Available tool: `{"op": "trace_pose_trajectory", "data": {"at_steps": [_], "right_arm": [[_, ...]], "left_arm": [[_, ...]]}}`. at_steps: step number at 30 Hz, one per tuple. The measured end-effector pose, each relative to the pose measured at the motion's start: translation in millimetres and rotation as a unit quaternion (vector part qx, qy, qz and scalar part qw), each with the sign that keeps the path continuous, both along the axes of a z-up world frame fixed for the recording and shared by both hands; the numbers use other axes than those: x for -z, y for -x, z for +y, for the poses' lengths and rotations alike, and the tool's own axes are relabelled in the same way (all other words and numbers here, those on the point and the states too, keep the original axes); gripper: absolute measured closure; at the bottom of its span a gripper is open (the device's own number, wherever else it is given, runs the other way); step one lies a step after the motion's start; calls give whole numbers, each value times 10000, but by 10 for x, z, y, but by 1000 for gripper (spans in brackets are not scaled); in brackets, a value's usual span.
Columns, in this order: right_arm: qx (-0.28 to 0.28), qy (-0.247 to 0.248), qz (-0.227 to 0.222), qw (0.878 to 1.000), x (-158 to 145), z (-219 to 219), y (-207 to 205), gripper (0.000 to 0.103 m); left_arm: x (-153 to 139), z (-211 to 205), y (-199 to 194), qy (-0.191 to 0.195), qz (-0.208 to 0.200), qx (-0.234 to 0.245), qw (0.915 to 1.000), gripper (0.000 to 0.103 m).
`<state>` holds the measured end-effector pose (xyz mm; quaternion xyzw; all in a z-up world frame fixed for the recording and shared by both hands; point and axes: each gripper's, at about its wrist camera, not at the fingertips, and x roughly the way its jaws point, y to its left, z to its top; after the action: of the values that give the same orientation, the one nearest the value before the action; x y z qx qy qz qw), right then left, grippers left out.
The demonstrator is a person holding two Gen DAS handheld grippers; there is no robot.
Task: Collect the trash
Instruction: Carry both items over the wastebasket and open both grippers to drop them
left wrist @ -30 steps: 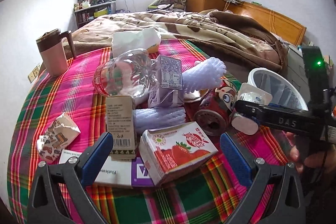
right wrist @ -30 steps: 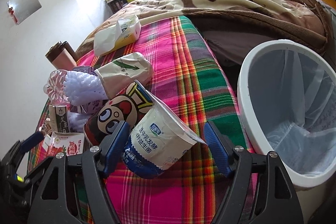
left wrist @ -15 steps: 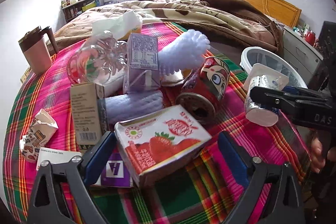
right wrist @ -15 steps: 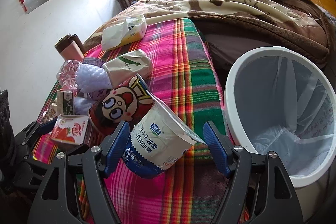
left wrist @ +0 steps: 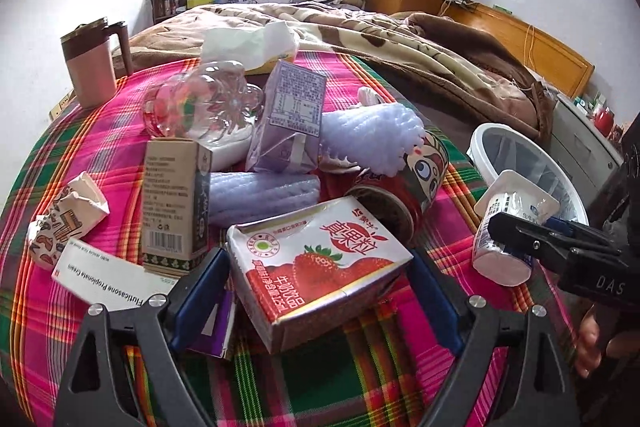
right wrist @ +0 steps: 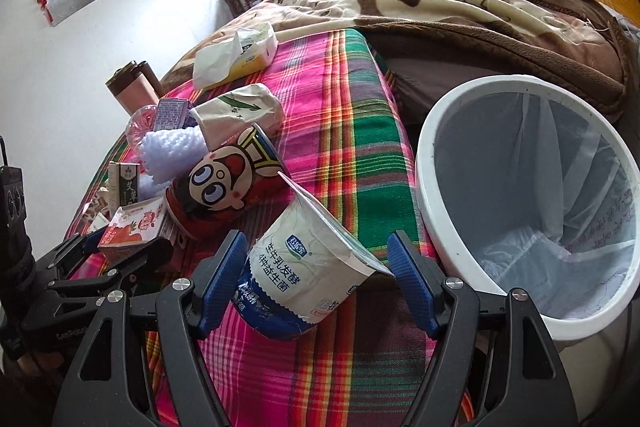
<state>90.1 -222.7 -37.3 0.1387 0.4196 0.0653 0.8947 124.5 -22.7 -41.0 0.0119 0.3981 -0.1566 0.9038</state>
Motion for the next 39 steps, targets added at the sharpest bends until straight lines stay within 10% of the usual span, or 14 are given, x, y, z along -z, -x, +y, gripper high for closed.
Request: {"op": "trace_pose_trajectory", "data": {"at_steps": [21,39], "right_arm": [[653,181,-720,9951,-461,-564,292,29],[1559,521,-313,9859,-257,-1408,255,29]], "left_arm": [[-644,-585,173,481,-692,656,9943,12],[-583,-1674,101,452,-564,1604,9844,12]]}}
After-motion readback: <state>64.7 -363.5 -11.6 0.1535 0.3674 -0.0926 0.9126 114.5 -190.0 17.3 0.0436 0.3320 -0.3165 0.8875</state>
